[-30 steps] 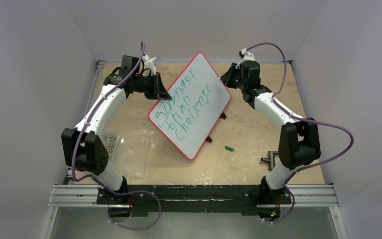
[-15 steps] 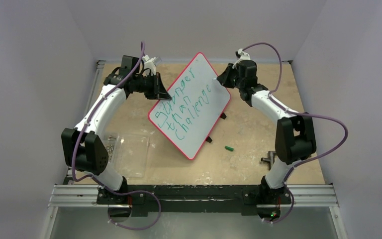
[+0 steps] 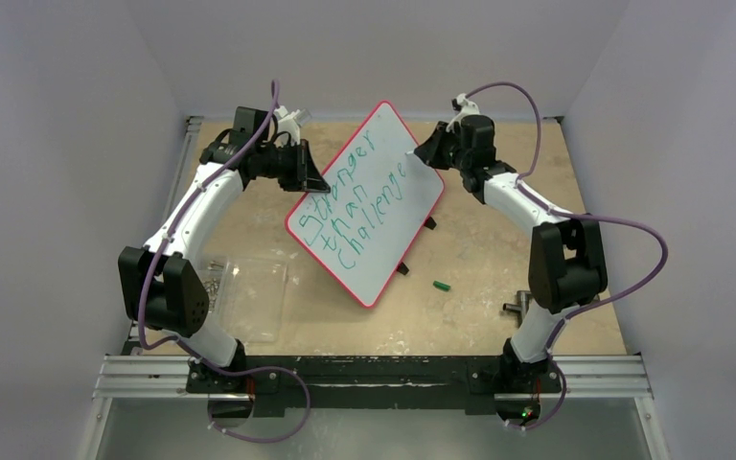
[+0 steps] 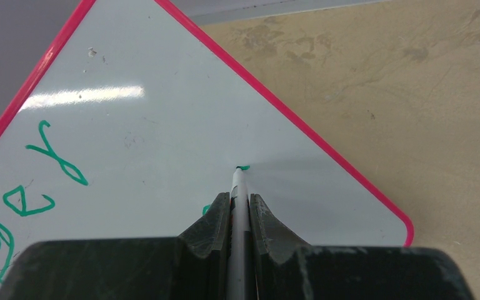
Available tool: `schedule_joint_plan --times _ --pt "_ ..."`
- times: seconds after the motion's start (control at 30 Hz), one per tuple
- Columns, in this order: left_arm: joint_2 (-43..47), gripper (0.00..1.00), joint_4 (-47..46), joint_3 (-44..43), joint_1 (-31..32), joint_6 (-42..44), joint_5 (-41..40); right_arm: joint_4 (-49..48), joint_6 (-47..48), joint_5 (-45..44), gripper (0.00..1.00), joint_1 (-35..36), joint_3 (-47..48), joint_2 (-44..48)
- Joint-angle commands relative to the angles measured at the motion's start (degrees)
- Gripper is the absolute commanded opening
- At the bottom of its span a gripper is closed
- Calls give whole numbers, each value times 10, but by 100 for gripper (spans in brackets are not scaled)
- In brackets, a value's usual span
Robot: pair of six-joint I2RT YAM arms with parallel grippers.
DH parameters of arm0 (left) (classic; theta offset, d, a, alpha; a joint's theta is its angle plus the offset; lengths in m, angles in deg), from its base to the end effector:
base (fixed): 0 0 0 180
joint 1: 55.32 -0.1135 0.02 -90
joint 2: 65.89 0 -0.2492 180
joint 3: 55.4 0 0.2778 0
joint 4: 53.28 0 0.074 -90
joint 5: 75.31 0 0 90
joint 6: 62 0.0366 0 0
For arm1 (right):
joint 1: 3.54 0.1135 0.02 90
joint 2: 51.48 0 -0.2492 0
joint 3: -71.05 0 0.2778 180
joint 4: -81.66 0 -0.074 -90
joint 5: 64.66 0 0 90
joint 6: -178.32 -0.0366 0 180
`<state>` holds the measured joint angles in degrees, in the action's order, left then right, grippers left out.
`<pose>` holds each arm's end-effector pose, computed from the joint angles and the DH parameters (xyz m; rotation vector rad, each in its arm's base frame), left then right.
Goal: Write a sentence on the whiteboard
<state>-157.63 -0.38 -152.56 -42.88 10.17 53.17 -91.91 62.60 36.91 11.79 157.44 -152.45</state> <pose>0.3598 -0.1027 0.3132 0.2123 2.4080 -1.0503 0.4213 0.1231 0.2488 0.0421 1.9886 0.6663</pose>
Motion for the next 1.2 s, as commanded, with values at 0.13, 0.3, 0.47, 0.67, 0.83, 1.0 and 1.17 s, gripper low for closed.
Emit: schedule_joint_plan --times 0.13,0.3,0.47,0.67,0.83,1.0,1.17 --pt "26 0 -13 -7 -2 27 -43 -33 -14 52 0 2 -8 9" --pt "29 0 -13 -7 -1 27 -44 -37 -19 64 0 3 -25 22" --pt "29 0 -12 -7 -1 26 -44 -37 -21 67 0 2 -41 32" --pt "29 0 -12 -6 -1 26 -44 -34 -15 57 0 3 -59 41" --pt "30 0 -13 -5 -1 26 -45 -27 -14 45 0 2 -62 38" --pt "29 0 -13 -6 -1 26 -46 -18 -14 20 0 2 -60 34" --pt "30 0 -13 -6 -1 26 -45 -6 -8 -5 0 0 -48 28"
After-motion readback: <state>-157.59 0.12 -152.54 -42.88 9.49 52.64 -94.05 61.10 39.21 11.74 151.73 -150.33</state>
